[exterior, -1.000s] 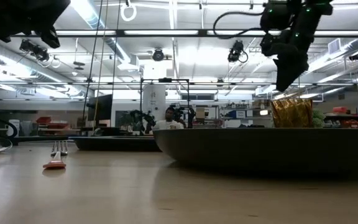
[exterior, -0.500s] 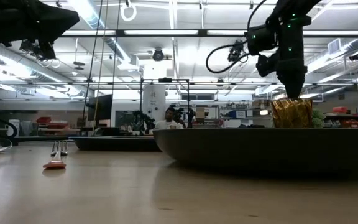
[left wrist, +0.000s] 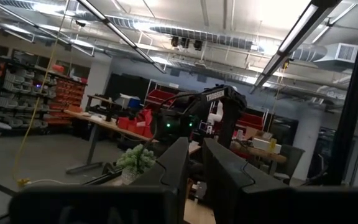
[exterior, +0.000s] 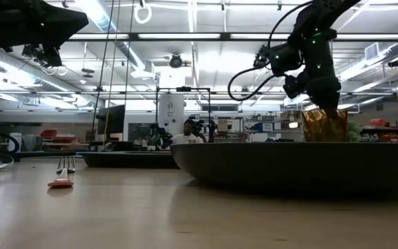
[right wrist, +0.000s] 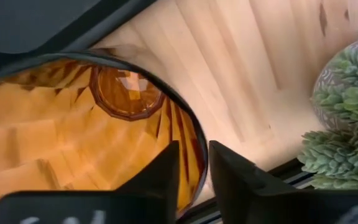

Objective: Pick and place plate/cup/fork/spoon on tray
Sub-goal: Put the orange glass on the black tray, then put the black plate on the black tray

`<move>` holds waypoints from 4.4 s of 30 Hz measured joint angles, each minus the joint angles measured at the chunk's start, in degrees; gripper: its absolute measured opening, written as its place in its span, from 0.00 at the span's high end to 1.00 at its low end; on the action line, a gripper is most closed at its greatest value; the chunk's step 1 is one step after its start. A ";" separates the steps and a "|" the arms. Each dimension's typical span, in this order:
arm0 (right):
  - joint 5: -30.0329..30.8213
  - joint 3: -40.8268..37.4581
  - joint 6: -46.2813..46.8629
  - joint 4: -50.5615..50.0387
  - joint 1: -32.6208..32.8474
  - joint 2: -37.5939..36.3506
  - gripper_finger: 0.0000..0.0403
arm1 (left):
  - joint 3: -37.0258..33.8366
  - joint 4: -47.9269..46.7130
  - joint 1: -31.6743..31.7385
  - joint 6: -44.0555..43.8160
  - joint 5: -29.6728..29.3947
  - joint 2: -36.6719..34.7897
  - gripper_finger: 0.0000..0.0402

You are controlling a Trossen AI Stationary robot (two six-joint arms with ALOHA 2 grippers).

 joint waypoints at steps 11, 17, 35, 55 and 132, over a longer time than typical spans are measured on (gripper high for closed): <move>-1.43 0.02 -1.05 -0.17 -0.85 -1.13 0.95 | 0.00 -0.17 0.00 0.24 -0.20 0.00 0.86; -0.74 -0.01 -0.99 0.25 -1.70 -2.66 0.95 | 0.00 -0.22 0.00 0.26 -0.20 0.00 0.86; -3.02 23.44 -5.95 -5.61 -6.22 7.41 0.97 | 0.00 -0.27 0.07 0.37 -0.31 0.01 0.86; -7.58 47.74 -12.54 -7.45 -11.07 34.23 0.96 | 0.00 -0.68 0.07 0.13 -0.35 0.02 0.86; -6.29 60.35 -7.77 -10.03 0.76 30.50 0.55 | 0.00 -1.35 0.02 -0.32 -0.35 0.02 0.86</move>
